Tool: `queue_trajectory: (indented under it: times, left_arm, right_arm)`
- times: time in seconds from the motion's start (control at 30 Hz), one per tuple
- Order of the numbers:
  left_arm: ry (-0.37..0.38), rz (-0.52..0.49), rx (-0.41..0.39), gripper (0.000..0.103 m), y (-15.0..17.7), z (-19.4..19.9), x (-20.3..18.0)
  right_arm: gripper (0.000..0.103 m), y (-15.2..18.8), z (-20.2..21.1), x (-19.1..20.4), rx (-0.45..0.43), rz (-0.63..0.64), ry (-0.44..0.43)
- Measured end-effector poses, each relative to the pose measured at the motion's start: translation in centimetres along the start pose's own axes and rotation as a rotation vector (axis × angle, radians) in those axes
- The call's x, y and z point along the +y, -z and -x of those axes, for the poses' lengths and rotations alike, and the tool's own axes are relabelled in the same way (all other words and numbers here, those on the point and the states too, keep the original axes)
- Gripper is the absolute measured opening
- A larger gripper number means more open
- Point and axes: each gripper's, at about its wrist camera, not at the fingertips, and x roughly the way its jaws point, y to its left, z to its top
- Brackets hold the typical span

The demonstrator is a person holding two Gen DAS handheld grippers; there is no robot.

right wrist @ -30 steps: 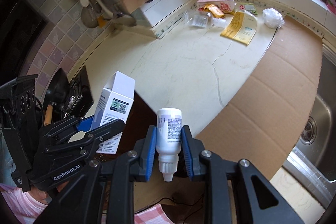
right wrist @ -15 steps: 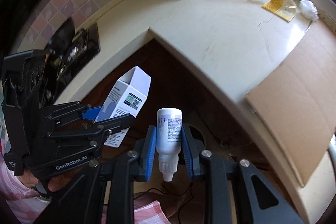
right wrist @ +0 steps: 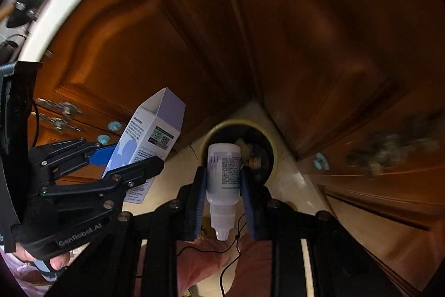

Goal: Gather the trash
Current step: 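Carry the carton and white bottle with both tools down over the bin, then open both tools to drop the carton and bottle into the bin, then raise both tools back toward the counter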

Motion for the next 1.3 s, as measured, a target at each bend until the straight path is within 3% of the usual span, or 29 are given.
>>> queue_trajectory:
  times: [0.17,0.2,0.23,0.33,0.57,0.77,0.93,1.1,1.3]
  left_arm:
    - [-0.038,0.026,0.023,0.034,0.8,-4.7,1.9]
    - [-0.054,0.033,0.03,0.039,0.9,-5.4,2.3]
    - [-0.062,0.039,0.042,0.052,1.0,-6.2,2.7]
    - [-0.101,0.063,0.057,0.068,1.2,-7.7,3.2]
    - [-0.139,0.067,0.03,0.068,1.6,-7.6,3.4]
    - [-0.164,0.037,-0.033,0.068,0.6,-5.1,2.6]
    - [-0.135,0.063,-0.061,0.068,-0.7,-1.4,2.4]
    - [-0.098,0.078,-0.105,0.068,-2.6,4.2,1.7]
    - [-0.084,0.038,-0.212,0.068,-5.4,11.6,-0.5]
  right_arm:
    - [0.026,0.3,-5.6,-0.6,0.048,0.006,-0.018]
    - [0.027,0.3,-6.5,-0.9,0.056,0.011,-0.019]
    - [0.03,0.2,-7.6,-0.9,0.07,0.023,-0.008]
    - [0.033,-0.1,-10.1,-0.9,0.105,0.046,0.034]
    - [0.034,0.1,-10.6,-1.5,0.089,0.019,0.014]
    - [0.034,0.7,-8.2,-1.7,0.029,0.026,-0.026]
    - [0.034,0.5,-4.4,-1.0,-0.043,0.033,-0.063]
    - [0.034,-0.2,0.9,0.8,-0.098,0.052,-0.068]
    - [0.034,-1.4,8.5,2.0,-0.199,0.061,-0.078]
